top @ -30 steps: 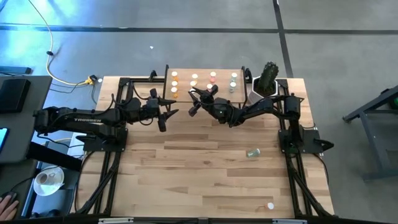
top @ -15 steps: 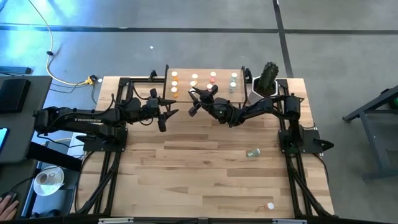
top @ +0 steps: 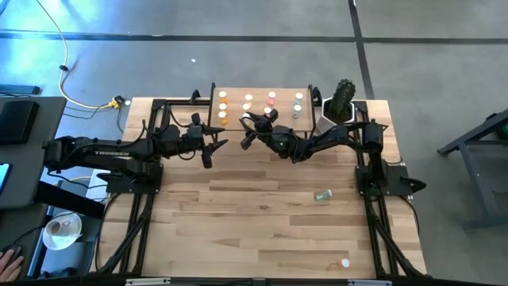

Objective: Pick and place medicine bottles onto shelf by color
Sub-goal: Put the pink pill bottle on the shelf aligned with the other pink pill bottles

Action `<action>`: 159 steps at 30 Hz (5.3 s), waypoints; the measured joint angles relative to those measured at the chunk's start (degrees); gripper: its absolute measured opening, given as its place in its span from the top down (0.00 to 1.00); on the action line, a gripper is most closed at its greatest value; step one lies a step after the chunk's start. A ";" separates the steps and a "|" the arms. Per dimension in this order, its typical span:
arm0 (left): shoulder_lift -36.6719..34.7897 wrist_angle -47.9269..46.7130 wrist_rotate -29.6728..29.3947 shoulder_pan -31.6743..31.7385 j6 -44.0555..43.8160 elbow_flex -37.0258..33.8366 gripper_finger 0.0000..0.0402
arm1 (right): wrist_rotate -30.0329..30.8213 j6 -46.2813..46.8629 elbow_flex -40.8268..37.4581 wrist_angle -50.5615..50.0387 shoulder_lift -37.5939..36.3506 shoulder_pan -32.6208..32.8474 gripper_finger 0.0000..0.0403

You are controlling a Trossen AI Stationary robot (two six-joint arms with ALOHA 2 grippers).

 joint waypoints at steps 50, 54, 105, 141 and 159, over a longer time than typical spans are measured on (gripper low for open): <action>0.00 -0.04 8.43 -0.22 -4.95 0.02 0.54 | 8.94 -2.02 0.00 -41.95 -25.52 13.83 0.56; 0.00 -0.02 8.92 -2.00 -7.35 0.02 0.54 | 8.88 1.88 0.00 -49.72 -28.88 16.22 0.56; 0.00 0.94 -11.89 -31.21 -14.25 0.02 0.54 | -10.70 83.25 0.00 -113.42 -40.93 66.76 0.56; 0.00 1.01 -15.65 -31.21 -16.54 0.02 0.54 | -17.79 88.79 0.00 -100.55 -22.00 80.17 0.56; 0.00 1.00 -17.18 -31.21 -17.06 0.02 0.54 | -17.44 87.45 0.00 -97.88 -20.39 80.02 0.56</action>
